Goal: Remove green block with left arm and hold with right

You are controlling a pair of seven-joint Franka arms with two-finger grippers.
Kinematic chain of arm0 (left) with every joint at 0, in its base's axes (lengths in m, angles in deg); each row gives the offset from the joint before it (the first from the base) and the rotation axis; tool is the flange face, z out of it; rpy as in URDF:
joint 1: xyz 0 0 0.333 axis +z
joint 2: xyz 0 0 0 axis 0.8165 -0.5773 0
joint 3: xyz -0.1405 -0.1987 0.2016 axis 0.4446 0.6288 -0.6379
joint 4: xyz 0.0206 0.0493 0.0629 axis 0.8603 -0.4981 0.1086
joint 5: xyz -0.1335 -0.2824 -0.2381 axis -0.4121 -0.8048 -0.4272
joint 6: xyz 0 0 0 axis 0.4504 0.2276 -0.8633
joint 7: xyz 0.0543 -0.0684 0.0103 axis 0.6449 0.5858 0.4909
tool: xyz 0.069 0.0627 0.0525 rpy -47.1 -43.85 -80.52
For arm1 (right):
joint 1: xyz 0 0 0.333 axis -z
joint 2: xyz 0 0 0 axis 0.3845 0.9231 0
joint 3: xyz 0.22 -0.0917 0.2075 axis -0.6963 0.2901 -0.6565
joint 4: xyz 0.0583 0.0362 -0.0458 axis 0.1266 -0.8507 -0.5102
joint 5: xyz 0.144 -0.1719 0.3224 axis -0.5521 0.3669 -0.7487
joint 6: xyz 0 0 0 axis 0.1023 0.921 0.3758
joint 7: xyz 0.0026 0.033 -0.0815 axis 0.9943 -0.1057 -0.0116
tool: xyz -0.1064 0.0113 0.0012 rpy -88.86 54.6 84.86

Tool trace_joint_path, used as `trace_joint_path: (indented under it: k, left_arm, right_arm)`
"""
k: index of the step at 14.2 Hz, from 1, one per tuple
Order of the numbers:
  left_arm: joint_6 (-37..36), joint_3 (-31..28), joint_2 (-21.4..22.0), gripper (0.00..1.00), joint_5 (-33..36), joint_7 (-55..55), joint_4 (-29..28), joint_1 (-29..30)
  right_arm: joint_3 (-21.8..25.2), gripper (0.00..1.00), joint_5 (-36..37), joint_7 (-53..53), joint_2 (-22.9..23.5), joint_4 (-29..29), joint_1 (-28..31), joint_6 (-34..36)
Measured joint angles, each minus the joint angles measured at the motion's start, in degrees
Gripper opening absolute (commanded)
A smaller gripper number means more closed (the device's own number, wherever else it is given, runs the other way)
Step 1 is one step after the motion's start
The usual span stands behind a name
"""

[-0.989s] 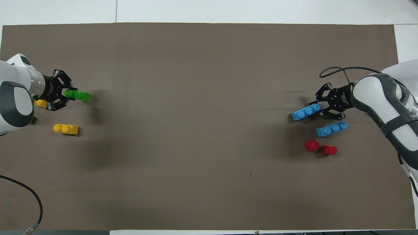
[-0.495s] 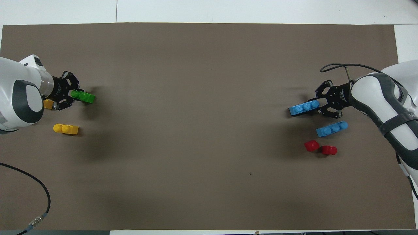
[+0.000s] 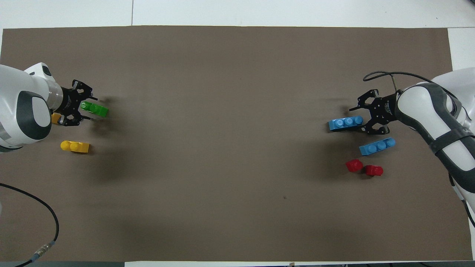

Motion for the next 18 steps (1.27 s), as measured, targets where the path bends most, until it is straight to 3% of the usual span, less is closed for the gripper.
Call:
trace_joint_path:
  k: [2,5,8,10,13,18]
  left_arm:
    - [-0.21,0.0,0.02,1.0,-0.02,0.08,0.16,0.01]
    - [-1.14,-0.02,0.89,1.0,-0.12,0.1,1.13,0.06]
    - [-4.68,0.01,4.69,1.0,1.04,0.71,1.81,0.03]
    - [-8.29,0.41,7.76,1.0,6.03,2.1,2.05,-0.09]
    - [-13.97,1.19,11.86,1.0,9.43,15.05,2.38,-0.91]
    - [-23.27,0.5,19.26,1.0,9.59,41.2,2.51,-0.92]
  right_arm:
    - [0.13,1.0,0.6,-0.04,-1.45,4.04,0.02,5.28]
    - [-0.07,1.0,7.41,0.65,-6.07,9.33,-0.24,12.02]
    - [-0.44,1.0,14.52,9.55,-11.53,10.2,-2.65,16.11]
    - [-0.51,1.0,18.81,19.75,-14.54,10.41,-3.33,17.73]
    - [-0.58,1.0,24.16,34.46,-18.71,10.71,-4.07,19.69]
    - [-0.65,1.0,26.82,47.81,-22.01,13.11,-4.87,25.84]
